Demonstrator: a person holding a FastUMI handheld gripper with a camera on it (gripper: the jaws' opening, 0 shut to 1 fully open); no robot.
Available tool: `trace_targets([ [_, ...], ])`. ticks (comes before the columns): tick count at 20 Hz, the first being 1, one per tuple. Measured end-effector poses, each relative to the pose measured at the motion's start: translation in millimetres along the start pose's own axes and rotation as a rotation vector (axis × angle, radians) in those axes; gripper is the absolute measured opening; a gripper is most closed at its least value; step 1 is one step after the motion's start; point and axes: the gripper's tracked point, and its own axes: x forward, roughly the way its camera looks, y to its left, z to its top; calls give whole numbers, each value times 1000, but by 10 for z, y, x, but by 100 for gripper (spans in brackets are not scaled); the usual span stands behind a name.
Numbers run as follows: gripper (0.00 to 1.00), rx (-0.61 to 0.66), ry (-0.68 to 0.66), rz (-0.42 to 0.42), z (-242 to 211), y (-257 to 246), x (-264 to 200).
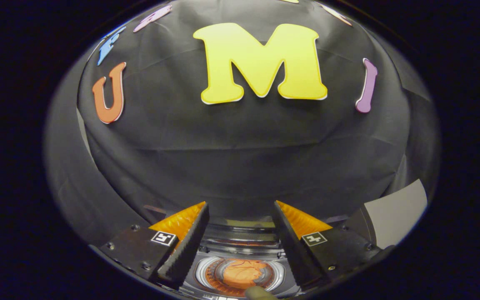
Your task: Put the clothes into the washing machine and then close the washing machine lid.
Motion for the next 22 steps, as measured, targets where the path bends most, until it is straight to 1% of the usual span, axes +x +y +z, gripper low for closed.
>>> trace_targets([
  [3,95,0,25,-42,26,-38,184],
  [6,95,26,52,-44,-44,-5,340],
  [9,95,22,87,-73,-174,-10,461],
  [14,95,26,32,-75,-195,-1,444],
  [22,96,-12,-85,-56,-241,18,360],
])
